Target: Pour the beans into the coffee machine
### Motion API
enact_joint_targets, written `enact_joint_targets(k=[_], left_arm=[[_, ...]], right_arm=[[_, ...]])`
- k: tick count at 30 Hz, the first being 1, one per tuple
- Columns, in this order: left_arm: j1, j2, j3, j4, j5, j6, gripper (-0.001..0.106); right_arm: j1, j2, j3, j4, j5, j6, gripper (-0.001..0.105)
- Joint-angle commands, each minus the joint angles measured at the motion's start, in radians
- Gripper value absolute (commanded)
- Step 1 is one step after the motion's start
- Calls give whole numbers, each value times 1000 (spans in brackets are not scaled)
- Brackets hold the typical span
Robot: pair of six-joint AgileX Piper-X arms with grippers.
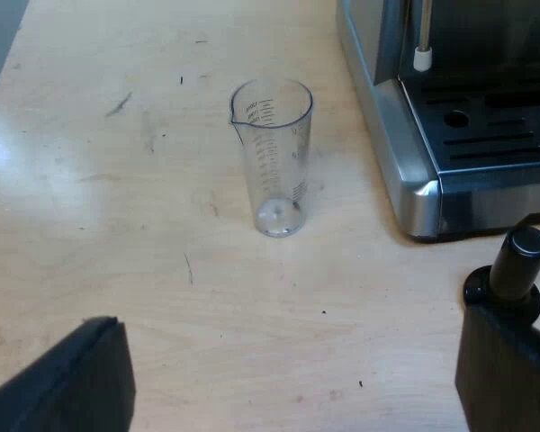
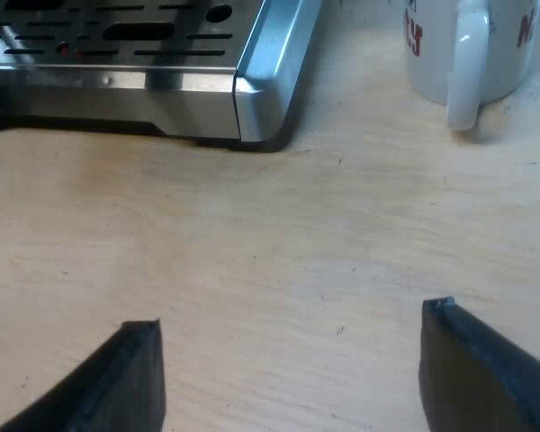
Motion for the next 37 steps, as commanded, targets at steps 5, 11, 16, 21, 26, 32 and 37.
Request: enact_joint_targets(k=[5, 11, 16, 21, 26, 32, 37], left_arm=[[-1, -45, -1, -10, -10, -3, 86], [-4, -45, -1, -10, -10, -3, 86], [-40, -45, -1, -10, -10, -3, 86], [-40, -45, -1, -10, -10, -3, 86], [-40, -47, -1, -10, -10, -3, 86], [-40, -47, -1, -10, -10, -3, 86], [-40, -47, -1, -10, -10, -3, 86]], right_arm=[[-4, -45, -4, -1, -6, -2, 62], [-4, -45, -4, -1, 14, -2, 62], [-4, -45, -4, -1, 14, -2, 62], [-4, -45, -4, -1, 14, -2, 62], [-4, -45, -4, -1, 14, -2, 62], [-4, -45, -4, -1, 14, -2, 62], [-4, -45, -4, -1, 14, -2, 62]])
